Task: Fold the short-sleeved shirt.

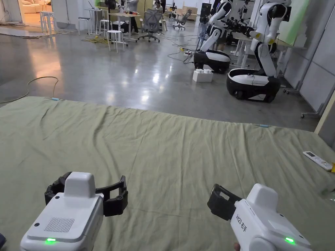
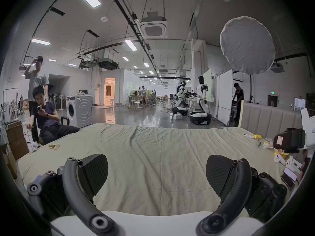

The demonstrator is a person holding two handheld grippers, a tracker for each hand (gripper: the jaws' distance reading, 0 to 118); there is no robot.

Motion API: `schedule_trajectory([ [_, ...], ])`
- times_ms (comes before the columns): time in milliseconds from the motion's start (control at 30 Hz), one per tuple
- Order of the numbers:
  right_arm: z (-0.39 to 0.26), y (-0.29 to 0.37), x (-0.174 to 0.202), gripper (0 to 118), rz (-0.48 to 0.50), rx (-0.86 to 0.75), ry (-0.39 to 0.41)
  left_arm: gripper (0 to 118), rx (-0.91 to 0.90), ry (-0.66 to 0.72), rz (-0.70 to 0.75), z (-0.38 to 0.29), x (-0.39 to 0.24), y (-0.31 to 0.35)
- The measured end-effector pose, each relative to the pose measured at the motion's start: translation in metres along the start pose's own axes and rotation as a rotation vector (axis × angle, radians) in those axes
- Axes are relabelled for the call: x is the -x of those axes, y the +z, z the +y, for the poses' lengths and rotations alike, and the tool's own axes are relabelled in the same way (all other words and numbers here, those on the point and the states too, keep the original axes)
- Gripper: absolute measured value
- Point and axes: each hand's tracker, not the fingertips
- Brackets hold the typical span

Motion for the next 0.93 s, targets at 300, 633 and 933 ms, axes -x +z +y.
schedule_trajectory([
  [300,0.0001,-0.0035,-0.0010,116,-0.021,-0.004,0.024,115,-0.024,-0.069,0.028,0.0009,-0.0070,-0.0015],
  [633,0.0018,-0.0083,-0.0035,116,-0.050,0.008,0.029,115,-0.049,-0.083,0.013,0.0003,-0.0068,-0.0032],
  [933,-0.0002,-0.0066,-0.0059,116,-0.056,-0.044,0.059,115,-0.025,-0.031,0.015,-0.0013,-0.0006,-0.0077],
])
